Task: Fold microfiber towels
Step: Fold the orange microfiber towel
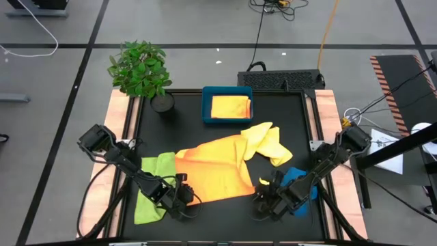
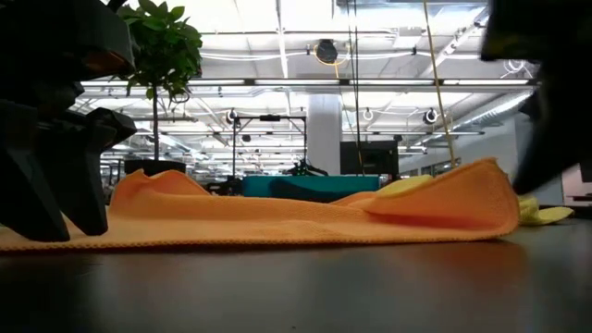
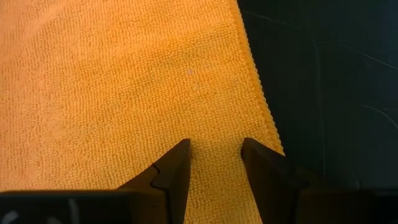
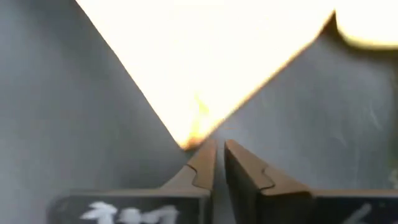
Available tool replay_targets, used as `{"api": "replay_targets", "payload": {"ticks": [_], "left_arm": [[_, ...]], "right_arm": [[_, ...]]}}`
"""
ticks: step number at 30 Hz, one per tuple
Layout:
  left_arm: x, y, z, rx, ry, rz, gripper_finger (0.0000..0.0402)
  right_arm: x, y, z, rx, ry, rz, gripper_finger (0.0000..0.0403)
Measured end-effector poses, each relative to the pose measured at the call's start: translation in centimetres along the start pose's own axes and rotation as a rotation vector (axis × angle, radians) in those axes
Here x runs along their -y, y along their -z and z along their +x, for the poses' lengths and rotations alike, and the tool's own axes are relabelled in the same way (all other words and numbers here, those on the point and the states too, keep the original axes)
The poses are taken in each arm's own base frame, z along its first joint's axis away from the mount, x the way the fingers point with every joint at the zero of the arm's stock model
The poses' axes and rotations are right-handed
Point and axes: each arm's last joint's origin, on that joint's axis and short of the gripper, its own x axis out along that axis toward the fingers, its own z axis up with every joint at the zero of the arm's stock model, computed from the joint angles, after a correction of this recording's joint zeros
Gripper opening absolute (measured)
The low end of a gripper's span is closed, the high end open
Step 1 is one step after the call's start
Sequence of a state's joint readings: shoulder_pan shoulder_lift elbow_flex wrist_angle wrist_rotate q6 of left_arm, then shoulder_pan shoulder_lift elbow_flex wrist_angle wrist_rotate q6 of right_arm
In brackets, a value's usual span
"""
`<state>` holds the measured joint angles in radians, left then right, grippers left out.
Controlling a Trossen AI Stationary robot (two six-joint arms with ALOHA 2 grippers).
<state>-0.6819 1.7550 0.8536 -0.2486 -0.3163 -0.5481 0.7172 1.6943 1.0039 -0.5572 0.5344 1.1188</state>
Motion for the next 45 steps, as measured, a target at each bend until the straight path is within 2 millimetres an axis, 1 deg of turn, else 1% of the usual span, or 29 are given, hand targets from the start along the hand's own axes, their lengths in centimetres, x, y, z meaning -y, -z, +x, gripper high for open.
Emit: {"api": "replay_targets", "payload": {"ticks": [4, 9, 12, 14, 18, 22, 27, 30, 33, 37, 38, 41, 45], "left_arm": [[0.1, -0.1, 0.0, 0.007, 0.010, 0.000, 0.0152], [0.1, -0.1, 0.0, 0.007, 0.013, 0.008, 0.0152], [0.1, -0.1, 0.0, 0.008, 0.013, 0.015, 0.0152], [0.1, -0.1, 0.0, 0.009, 0.014, 0.015, 0.0152], [0.1, -0.1, 0.0, 0.011, 0.014, 0.014, 0.0152], [0.1, -0.1, 0.0, 0.012, 0.013, 0.014, 0.0152], [0.1, -0.1, 0.0, 0.012, 0.013, 0.014, 0.0152], [0.1, -0.1, 0.0, 0.013, 0.013, 0.014, 0.0152], [0.1, -0.1, 0.0, 0.014, 0.013, 0.014, 0.0152], [0.1, -0.1, 0.0, 0.014, 0.013, 0.014, 0.0152], [0.1, -0.1, 0.0, 0.014, 0.013, 0.013, 0.0152], [0.1, -0.1, 0.0, 0.014, 0.014, 0.005, 0.0152], [0.2, -0.1, 0.0, 0.014, 0.016, 0.000, 0.0152]], "right_arm": [[0.1, -1.9, -0.3, 0.058, -0.064, -0.021, 0.0063], [0.5, -3.5, -0.6, 0.109, -0.092, -0.040, 0.0111], [0.5, -4.4, -0.3, 0.142, -0.117, -0.033, 0.0138], [0.1, -5.0, 0.3, 0.144, -0.167, -0.047, 0.0155], [-0.9, -5.1, 1.9, 0.100, -0.274, -0.130, 0.0177], [-0.8, -4.1, 3.3, 0.039, -0.227, -0.195, 0.0179], [-0.3, -3.5, 3.8, -0.015, -0.161, -0.188, 0.0166], [0.3, -3.1, 3.8, -0.052, -0.088, -0.162, 0.0148], [0.9, -2.7, 3.8, -0.097, -0.037, -0.145, 0.0108], [0.8, -2.3, 3.7, -0.104, -0.028, -0.132, 0.0026], [0.7, -2.2, 3.6, -0.099, -0.029, -0.136, 0.0014], [0.5, -1.7, 3.2, -0.076, -0.002, -0.073, 0.0010], [0.4, -0.4, 2.5, -0.066, 0.050, 0.112, 0.0002]]}}
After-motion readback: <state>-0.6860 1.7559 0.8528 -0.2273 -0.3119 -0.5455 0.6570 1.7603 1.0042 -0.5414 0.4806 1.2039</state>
